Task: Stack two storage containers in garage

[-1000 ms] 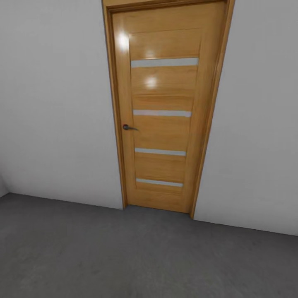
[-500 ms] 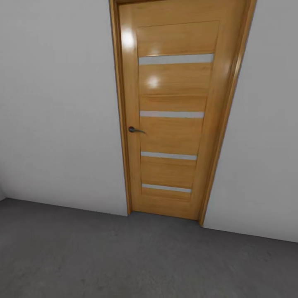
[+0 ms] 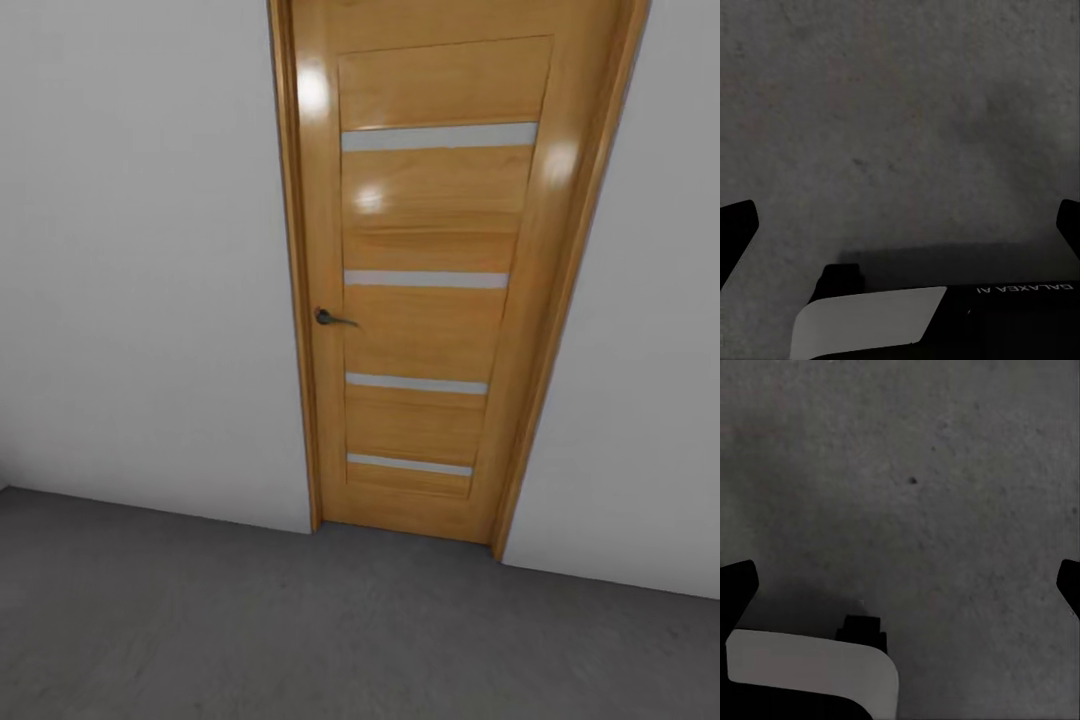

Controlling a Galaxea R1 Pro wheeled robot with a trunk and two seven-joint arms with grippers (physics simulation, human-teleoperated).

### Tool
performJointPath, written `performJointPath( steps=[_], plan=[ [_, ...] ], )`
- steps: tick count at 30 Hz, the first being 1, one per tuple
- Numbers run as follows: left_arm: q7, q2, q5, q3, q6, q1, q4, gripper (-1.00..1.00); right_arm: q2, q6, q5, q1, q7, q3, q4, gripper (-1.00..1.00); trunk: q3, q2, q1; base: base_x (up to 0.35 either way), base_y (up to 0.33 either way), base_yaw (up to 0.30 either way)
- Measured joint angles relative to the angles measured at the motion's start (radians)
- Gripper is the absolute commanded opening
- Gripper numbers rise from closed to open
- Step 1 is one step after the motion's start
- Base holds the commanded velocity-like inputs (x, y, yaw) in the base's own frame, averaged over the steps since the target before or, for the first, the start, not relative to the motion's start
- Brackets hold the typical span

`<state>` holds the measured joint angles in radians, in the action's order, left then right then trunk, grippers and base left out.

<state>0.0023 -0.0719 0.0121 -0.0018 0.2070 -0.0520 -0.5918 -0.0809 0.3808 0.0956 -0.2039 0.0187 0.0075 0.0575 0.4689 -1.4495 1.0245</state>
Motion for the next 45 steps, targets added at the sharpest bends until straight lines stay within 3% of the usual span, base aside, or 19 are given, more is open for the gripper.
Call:
performJointPath(
  steps=[17,29,45],
  plan=[
    [0.000,0.000,0.000,0.000,0.000,0.000,0.000,1.00,0.000,0.002,-0.003,0.000,0.000,-0.002,0.003,1.00,-0.003,0.000,0.000,0.314,0.000,-0.225],
    [-0.001,0.000,-0.002,0.000,-0.001,0.000,0.000,1.00,0.000,0.001,-0.001,0.000,0.000,-0.003,0.003,1.00,-0.003,0.000,0.000,0.037,0.009,-0.020],
    [-0.001,0.000,-0.002,0.000,-0.001,0.000,0.000,1.00,0.000,0.001,0.010,0.000,0.000,-0.001,0.003,1.00,-0.003,0.000,0.000,0.227,0.074,0.000]
  ],
)
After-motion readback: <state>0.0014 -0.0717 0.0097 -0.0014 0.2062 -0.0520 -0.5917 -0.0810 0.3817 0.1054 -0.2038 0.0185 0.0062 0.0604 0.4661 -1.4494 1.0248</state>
